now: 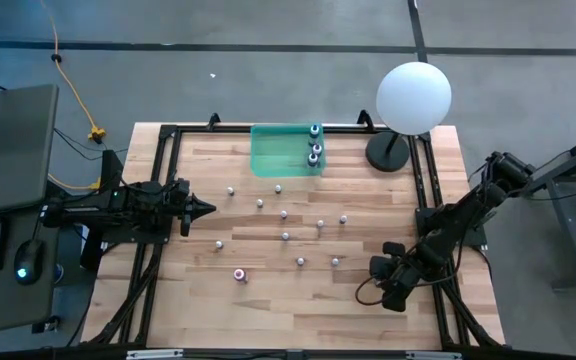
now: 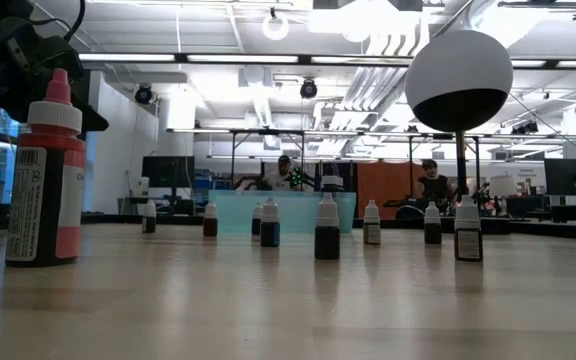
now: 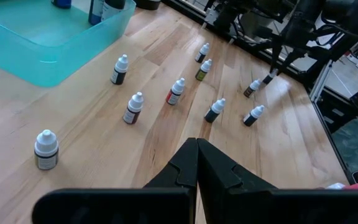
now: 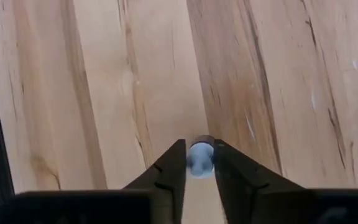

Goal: Pick & Place food coloring
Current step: Put the small purple food coloring into the bin

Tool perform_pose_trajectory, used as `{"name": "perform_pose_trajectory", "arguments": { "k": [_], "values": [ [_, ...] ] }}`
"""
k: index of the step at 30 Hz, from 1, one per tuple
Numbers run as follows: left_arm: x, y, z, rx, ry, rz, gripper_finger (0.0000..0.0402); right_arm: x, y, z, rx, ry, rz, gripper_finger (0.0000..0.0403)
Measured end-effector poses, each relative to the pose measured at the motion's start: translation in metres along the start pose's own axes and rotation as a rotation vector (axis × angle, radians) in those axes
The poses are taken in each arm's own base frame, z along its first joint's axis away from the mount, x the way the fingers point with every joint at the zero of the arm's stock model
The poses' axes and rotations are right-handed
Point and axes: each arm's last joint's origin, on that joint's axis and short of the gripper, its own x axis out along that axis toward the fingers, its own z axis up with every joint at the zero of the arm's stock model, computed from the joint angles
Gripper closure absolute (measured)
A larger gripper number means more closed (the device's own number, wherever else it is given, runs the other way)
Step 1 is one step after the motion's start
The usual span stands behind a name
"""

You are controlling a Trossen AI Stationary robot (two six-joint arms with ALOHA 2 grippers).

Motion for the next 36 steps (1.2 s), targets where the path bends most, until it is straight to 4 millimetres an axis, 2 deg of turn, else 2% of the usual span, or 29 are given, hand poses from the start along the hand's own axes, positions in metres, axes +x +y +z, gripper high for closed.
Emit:
{"name": "perform_pose_trajectory", "arguments": {
  "k": [5, 9, 21, 32, 36],
  "values": [
    [0.0000, 0.0000, 0.0000, 0.000, 0.000, 0.000, 0.0401, -0.0011, 0.0017, 0.0012, -0.015, -0.008, 0.014, 0.0381],
    [0.0000, 0.0000, 0.0000, 0.000, 0.000, 0.000, 0.0401, 0.0001, 0.0002, -0.0003, -0.019, 0.006, 0.005, 0.0383],
    [-0.0001, 0.0000, 0.0001, 0.000, 0.000, 0.000, 0.0401, 0.0000, -0.0001, -0.0003, 0.007, 0.003, -0.002, 0.0289],
    [0.0000, 0.0000, 0.0000, 0.000, 0.000, 0.000, 0.0401, 0.0000, -0.0001, 0.0009, -0.026, -0.025, -0.012, 0.0235],
    [-0.0001, -0.0001, 0.0001, 0.000, 0.000, 0.000, 0.0401, 0.0034, -0.0056, 0.0082, -0.031, -0.028, -0.034, 0.0205]
  ]
}}
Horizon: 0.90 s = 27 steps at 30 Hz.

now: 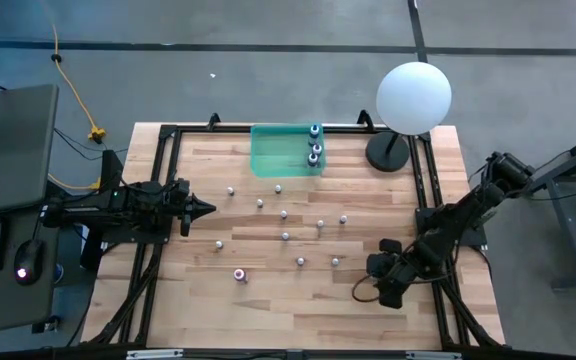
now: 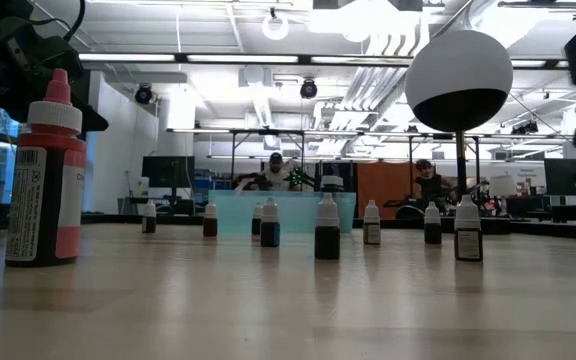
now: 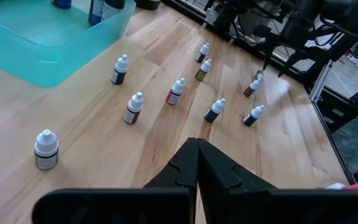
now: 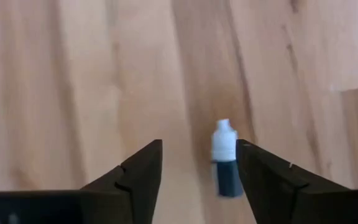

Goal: Pick & Place food coloring
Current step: Put the small purple food coloring into the bin

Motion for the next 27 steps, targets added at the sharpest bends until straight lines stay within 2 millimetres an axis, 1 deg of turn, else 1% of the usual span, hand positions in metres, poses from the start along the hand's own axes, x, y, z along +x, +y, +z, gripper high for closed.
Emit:
{"name": "perform_pose_trajectory", "arguments": {
  "k": [6, 9, 12, 18, 27],
  "values": [
    [0.000, 0.000, 0.000, 0.000, 0.000, 0.000, 0.0401, 0.027, -0.014, 0.012, 0.007, 0.145, -0.034, 0.0183],
    [0.000, 0.000, 0.000, 0.000, 0.000, 0.000, 0.0401, 0.034, -0.018, 0.014, 0.026, 0.174, -0.042, 0.0184],
    [0.000, 0.000, 0.000, 0.000, 0.000, 0.000, 0.0401, 0.034, -0.018, 0.014, 0.011, 0.172, -0.042, 0.0191],
    [0.000, 0.000, 0.000, 0.000, 0.000, 0.000, 0.0401, 0.034, -0.016, 0.012, -0.001, 0.184, -0.035, 0.0222],
    [0.000, 0.000, 0.000, 0.000, 0.000, 0.000, 0.0401, 0.035, -0.017, 0.011, 0.018, 0.185, -0.042, 0.0296]
  ]
}}
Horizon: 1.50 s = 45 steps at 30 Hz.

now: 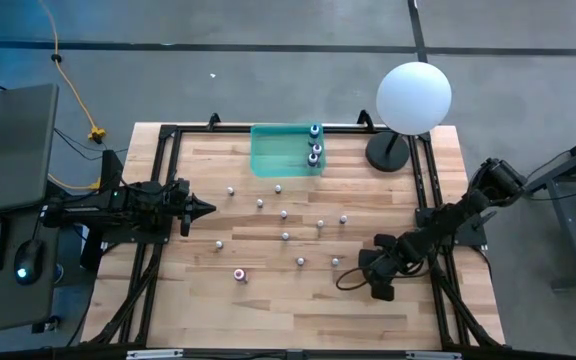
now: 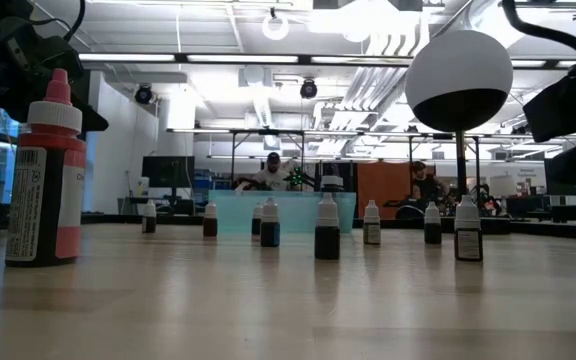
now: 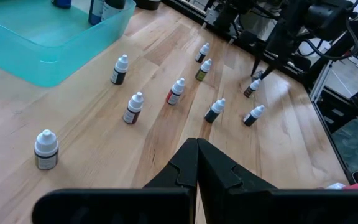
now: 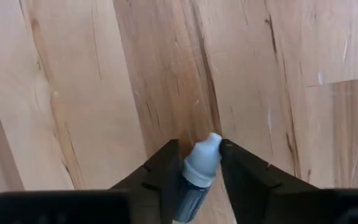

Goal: Pick & Place food coloring
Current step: Put the small purple food coloring into the bin

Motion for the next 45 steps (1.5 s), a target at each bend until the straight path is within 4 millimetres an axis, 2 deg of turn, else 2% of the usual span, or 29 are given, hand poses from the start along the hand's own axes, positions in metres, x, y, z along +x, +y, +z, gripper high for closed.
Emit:
{"name": "perform_pose_trajectory", "arguments": {
  "k": [7, 18, 25, 30, 35, 40, 45],
  "values": [
    [0.000, 0.000, 0.000, 0.000, 0.000, 0.000, 0.0401, -0.002, 0.001, 0.001, 0.053, -0.032, 0.007, 0.0358],
    [0.000, 0.000, 0.000, 0.000, 0.000, 0.000, 0.0401, -0.009, 0.001, 0.002, 0.095, -0.083, 0.016, 0.0358],
    [0.000, 0.000, 0.000, 0.000, 0.000, 0.000, 0.0401, -0.018, 0.008, 0.013, 0.120, -0.157, 0.035, 0.0358],
    [0.000, 0.000, 0.000, 0.000, 0.000, 0.000, 0.0401, -0.044, 0.020, 0.034, 0.117, -0.308, 0.029, 0.0358],
    [0.000, 0.000, 0.000, 0.000, 0.000, 0.000, 0.0401, -0.090, 0.022, 0.063, 0.082, -0.588, -0.028, 0.0358],
    [0.000, 0.000, 0.000, 0.000, 0.001, 0.000, 0.0401, -0.135, 0.012, 0.098, 0.051, -0.918, -0.109, 0.0358],
    [0.000, 0.000, 0.000, 0.000, 0.000, 0.000, 0.0401, -0.157, -0.008, 0.134, 0.031, -1.204, -0.165, 0.0358]
  ]
}}
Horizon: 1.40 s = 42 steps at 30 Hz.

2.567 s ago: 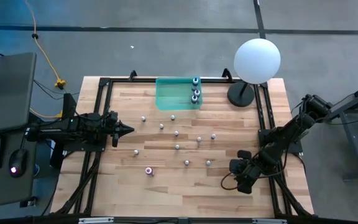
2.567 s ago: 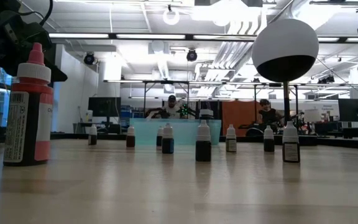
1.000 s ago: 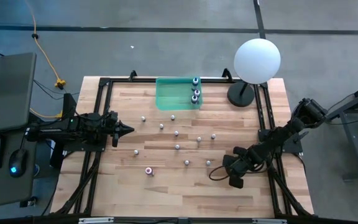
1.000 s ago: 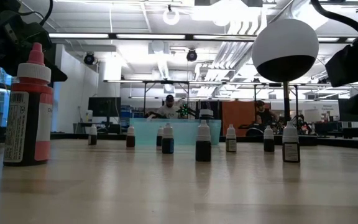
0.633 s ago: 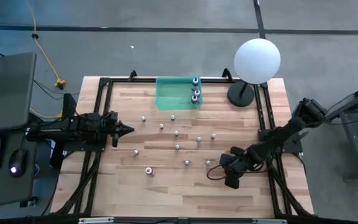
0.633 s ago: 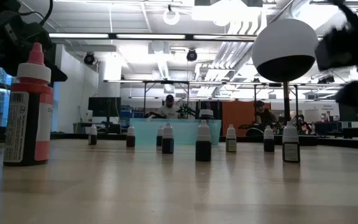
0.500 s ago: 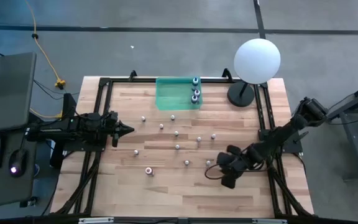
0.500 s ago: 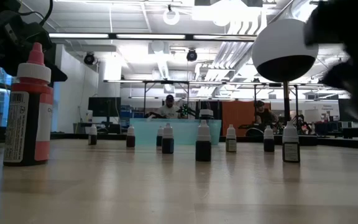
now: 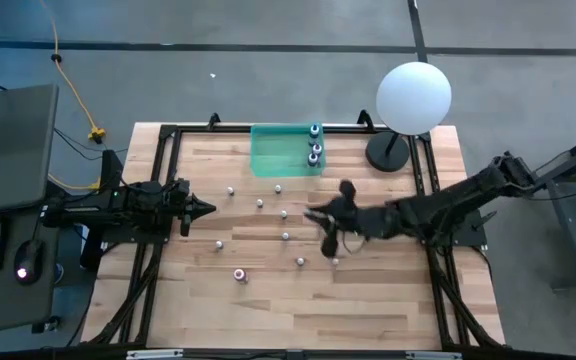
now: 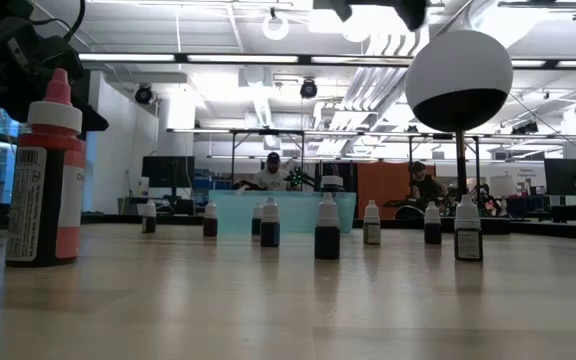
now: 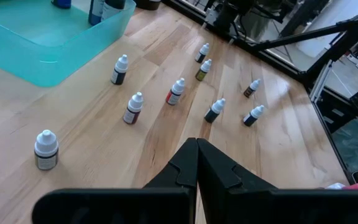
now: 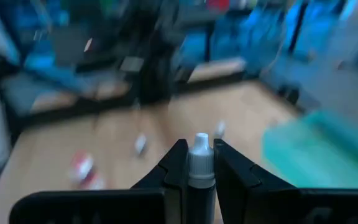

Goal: Pick & Place food coloring
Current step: Put the small purple food coloring into the bin

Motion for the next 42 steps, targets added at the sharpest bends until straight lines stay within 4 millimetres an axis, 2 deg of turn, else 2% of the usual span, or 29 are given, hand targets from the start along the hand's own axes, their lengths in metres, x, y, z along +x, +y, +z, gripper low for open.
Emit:
{"name": "perform_pose_trajectory", "arguments": {
  "k": [6, 9, 14, 17, 20, 22, 26, 29, 31, 38, 42],
  "values": [
    [0.000, 0.000, 0.000, 0.000, 0.000, 0.000, 0.0401, 0.045, -0.039, 0.012, 0.025, -0.154, -0.044, 0.0358],
    [0.000, 0.000, 0.000, 0.000, 0.001, 0.000, 0.0401, 0.072, -0.052, 0.020, 0.027, -0.167, -0.024, 0.0358],
    [0.000, 0.000, 0.000, 0.000, 0.000, 0.000, 0.0401, 0.127, -0.052, 0.046, -0.076, -0.167, 0.004, 0.0358],
    [0.000, 0.000, 0.000, 0.000, 0.000, 0.000, 0.0401, 0.160, -0.050, 0.060, -0.106, -0.162, -0.086, 0.0358],
    [0.000, 0.000, 0.000, 0.000, 0.000, 0.000, 0.0401, 0.191, -0.049, 0.060, -0.082, -0.152, -0.192, 0.0358],
    [0.000, 0.000, 0.000, 0.000, 0.000, 0.000, 0.0401, 0.211, -0.052, 0.055, 0.004, -0.157, -0.218, 0.0358],
    [0.000, 0.000, 0.000, 0.000, 0.001, 0.000, 0.0401, 0.243, -0.062, 0.034, 0.146, -0.106, -0.327, 0.0358],
    [0.000, 0.000, 0.000, 0.000, 0.000, 0.000, 0.0401, 0.259, -0.075, 0.021, 0.193, -0.087, -0.376, 0.0358],
    [0.000, 0.000, 0.000, 0.000, 0.000, 0.000, 0.0401, 0.264, -0.083, 0.020, 0.241, -0.098, -0.395, 0.0358],
    [0.000, 0.000, 0.000, 0.000, 0.000, 0.000, 0.0401, 0.270, -0.117, -0.001, 0.399, -0.111, -0.551, 0.0358],
    [0.000, 0.000, 0.000, 0.000, 0.000, 0.000, 0.0401, 0.269, -0.128, -0.009, 0.446, -0.136, -0.632, 0.0358]
  ]
}}
